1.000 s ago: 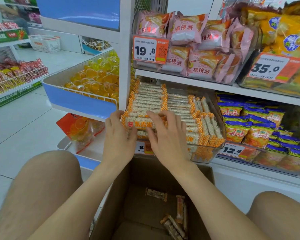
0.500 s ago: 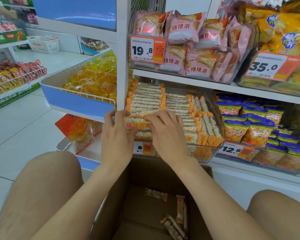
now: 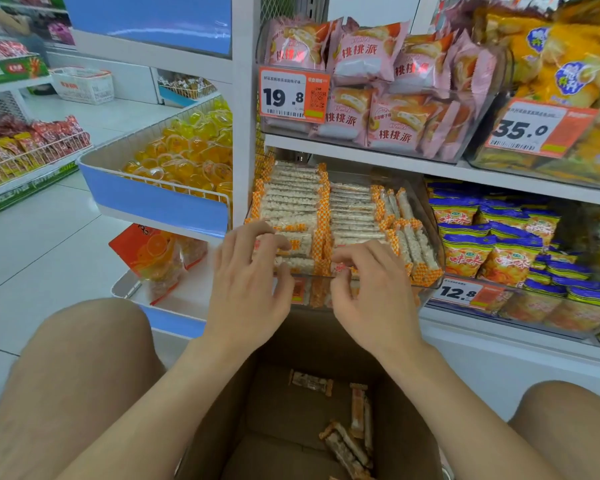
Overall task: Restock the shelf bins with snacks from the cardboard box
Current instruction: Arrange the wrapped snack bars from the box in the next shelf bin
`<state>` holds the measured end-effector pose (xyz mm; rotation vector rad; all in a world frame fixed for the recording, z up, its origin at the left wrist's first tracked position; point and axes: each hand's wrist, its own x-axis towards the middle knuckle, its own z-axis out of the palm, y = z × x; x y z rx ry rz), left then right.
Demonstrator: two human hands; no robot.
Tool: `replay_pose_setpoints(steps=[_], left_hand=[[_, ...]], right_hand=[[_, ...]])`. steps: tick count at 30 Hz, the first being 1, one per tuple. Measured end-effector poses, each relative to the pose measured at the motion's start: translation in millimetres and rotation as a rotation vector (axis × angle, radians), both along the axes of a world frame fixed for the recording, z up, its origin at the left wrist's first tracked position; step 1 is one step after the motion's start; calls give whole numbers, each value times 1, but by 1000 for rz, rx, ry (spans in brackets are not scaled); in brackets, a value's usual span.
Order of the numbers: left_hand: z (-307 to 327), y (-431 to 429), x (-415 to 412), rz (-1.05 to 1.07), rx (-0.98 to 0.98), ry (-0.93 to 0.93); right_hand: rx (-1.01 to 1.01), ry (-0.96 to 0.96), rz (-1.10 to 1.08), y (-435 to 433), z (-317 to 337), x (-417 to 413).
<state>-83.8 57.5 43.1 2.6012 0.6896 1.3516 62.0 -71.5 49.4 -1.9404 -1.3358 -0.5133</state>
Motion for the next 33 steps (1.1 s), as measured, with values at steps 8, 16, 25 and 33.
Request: replay_pose_setpoints(steps=[8,16,25,33], left_hand=[[-4,24,38,75,102,416],[-14,40,42,30,186,454],[-11,34,33,18,176,420],[-12,-18,16,-232,192,120]], right_hand=[[-56,71,-83,20,-6,4],[-172,66,-204,52,-1,15],[51,118,-88,22,5,9],[-610,194,49,-45,23,-17]])
